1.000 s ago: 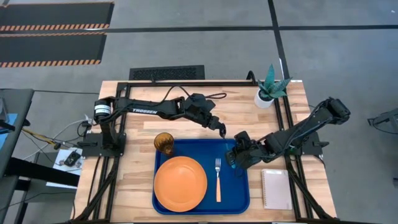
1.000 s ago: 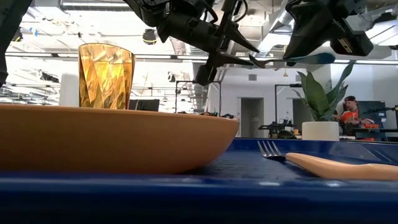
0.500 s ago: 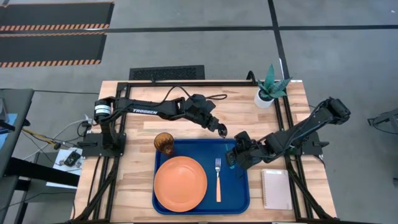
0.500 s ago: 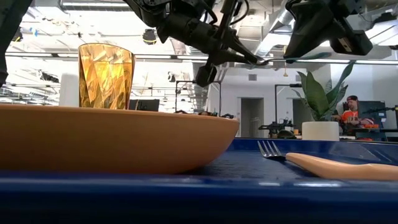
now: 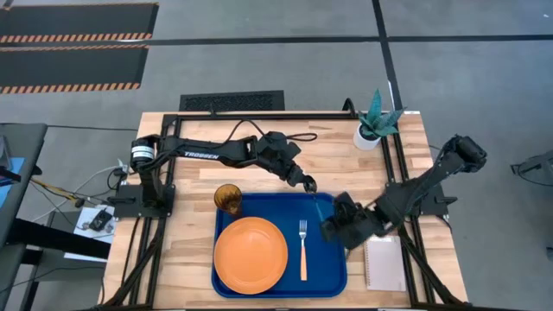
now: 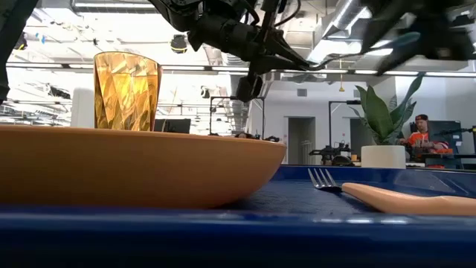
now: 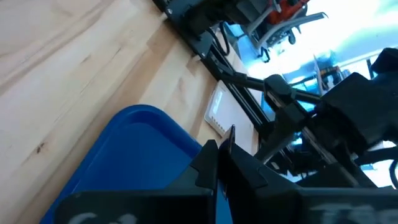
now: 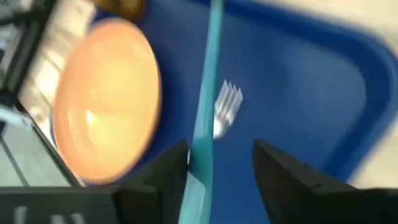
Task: Pick and place plate/cup/fork/spoon on tray
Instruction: Put the blue spoon on the blue serving tray to the right of the brown fork
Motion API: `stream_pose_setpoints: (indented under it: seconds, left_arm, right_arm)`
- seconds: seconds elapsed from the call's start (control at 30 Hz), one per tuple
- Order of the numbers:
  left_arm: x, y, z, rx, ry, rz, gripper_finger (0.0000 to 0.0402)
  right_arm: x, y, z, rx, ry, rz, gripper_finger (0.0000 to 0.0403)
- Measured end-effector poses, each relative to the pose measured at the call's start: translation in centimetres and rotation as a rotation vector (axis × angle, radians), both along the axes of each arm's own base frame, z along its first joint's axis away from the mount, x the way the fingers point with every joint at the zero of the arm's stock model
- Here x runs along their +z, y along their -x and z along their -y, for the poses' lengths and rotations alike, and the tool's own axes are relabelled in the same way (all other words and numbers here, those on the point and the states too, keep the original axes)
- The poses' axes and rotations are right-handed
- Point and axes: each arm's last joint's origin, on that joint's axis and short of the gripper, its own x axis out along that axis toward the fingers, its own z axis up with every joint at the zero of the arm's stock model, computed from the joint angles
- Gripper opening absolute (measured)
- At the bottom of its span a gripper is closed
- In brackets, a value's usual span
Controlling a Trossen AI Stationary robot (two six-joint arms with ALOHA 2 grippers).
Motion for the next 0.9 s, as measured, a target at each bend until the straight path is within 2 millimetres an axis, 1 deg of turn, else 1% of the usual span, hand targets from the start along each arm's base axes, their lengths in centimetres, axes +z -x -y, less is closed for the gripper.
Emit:
stream_pose_setpoints:
  seconds: [0.1,0.17,0.33,0.43,0.53,0.57,0.63,0.67,0.73,0.8,0.9]
  left_arm:
    - [0.0,0.0,0.2,-0.021,-0.022,0.003,0.0000]
    - [0.0,0.0,0.5,-0.041,-0.047,0.011,0.0000]
    - [-0.1,-0.3,2.9,-0.134,-0.081,0.026,0.0000]
    - [-0.5,-0.7,4.3,-0.175,-0.105,0.046,0.0000]
    - [-1.3,-1.9,5.4,-0.201,-0.120,0.040,0.0000]
    - [-1.9,-2.3,5.7,-0.231,-0.117,0.009,0.0000]
    - [-2.1,-3.6,6.3,-0.267,-0.138,0.007,0.0000]
    - [-2.1,-4.2,6.5,-0.283,-0.150,-0.005,0.0000]
    - [-1.4,-5.3,6.8,-0.313,-0.194,-0.003,0.0000]
    - [-1.4,-6.1,6.8,-0.339,-0.235,-0.039,0.0000]
    - [-2.7,-7.0,6.7,-0.355,-0.269,-0.113,0.0000]
  right_arm:
    - [-0.3,1.7,-1.8,0.024,-0.042,-0.051,0.0217]
    - [-0.4,3.1,-3.2,0.027,-0.072,-0.070,0.0227]
    - [-0.7,7.0,-6.3,0.004,-0.170,-0.107,0.0234]
    - [-0.9,9.1,-7.4,-0.027,-0.204,-0.132,0.0232]
    - [-1.1,10.5,-7.8,-0.066,-0.211,-0.156,0.0227]
    - [-1.2,10.8,-7.8,-0.077,-0.212,-0.157,0.0225]
    - [-1.2,11.1,-7.9,-0.083,-0.211,-0.157,0.0223]
    - [-1.2,11.2,-8.0,-0.079,-0.213,-0.157,0.0222]
    - [-1.2,11.2,-8.0,-0.077,-0.213,-0.153,0.0221]
    - [-1.2,11.2,-8.0,-0.069,-0.206,-0.154,0.0221]
    - [-1.1,11.1,-7.9,-0.063,-0.197,-0.147,0.0221]
